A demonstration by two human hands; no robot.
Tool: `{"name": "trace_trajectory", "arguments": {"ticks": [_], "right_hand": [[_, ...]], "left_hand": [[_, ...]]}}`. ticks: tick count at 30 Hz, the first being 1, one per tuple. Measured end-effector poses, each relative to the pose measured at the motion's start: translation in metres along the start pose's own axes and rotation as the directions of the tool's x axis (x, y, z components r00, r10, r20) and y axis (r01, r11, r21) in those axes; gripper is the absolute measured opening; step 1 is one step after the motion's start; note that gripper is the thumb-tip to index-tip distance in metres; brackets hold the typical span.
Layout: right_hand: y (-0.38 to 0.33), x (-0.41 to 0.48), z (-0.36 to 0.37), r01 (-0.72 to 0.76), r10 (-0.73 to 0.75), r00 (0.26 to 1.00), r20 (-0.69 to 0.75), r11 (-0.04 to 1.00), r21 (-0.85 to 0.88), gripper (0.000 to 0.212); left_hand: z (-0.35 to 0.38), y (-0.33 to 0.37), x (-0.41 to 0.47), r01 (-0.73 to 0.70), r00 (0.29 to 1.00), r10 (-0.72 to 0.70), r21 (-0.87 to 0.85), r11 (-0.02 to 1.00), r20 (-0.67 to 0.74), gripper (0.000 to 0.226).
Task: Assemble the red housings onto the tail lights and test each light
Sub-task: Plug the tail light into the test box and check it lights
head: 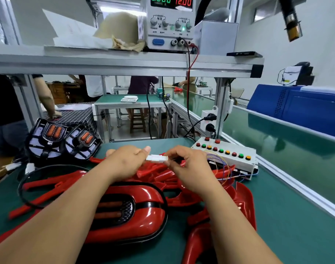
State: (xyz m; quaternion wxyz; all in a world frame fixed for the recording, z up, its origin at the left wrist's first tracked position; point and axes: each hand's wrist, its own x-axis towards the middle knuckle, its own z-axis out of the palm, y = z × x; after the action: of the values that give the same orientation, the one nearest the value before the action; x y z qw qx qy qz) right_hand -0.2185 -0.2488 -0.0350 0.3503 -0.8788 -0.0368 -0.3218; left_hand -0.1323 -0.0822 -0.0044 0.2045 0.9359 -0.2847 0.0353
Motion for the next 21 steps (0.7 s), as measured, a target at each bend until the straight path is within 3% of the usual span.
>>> {"name": "trace_trajectory", "arguments": {"ticks": [5,10,15,18,21], "right_hand": [[0.0008,-0.0001,-0.0004,-0.008,0.008,1.0,-0.003,1.0,0.029,0.007],[0.003,-0.0007,-0.0015,-0.01,0.01,1.0,0.007,1.0,0.028,0.006],[0.0034,-0.0012,0.0012,-0.016,0.016,1.0,-0.007,0.997,0.076,0.007],[0.0044,-0.0013,0.0003,-0.058,0.058,0.998,-0.003,0.994,0.097,0.021],[0.0097,-0.0002,-0.0035,-0.102,0.103,0.995,-0.002,0.991,-0.084,0.026]], "left_hand": [[0.0005,0.0025,-0.0029,0.036,0.999,-0.032,-0.216,0.976,0.019,0.058],[0.0019,0.0042,-0.0008,0.094,0.992,-0.07,-0.248,0.964,0.104,0.055],[0.0061,0.0046,0.0017,0.068,0.989,-0.014,-0.362,0.93,0.148,0.051],[0.0079,0.0056,0.0012,0.037,0.988,0.029,-0.414,0.91,0.153,0.05],[0.0083,0.005,0.0023,0.037,0.988,0.032,-0.437,0.899,0.149,0.051]]}}
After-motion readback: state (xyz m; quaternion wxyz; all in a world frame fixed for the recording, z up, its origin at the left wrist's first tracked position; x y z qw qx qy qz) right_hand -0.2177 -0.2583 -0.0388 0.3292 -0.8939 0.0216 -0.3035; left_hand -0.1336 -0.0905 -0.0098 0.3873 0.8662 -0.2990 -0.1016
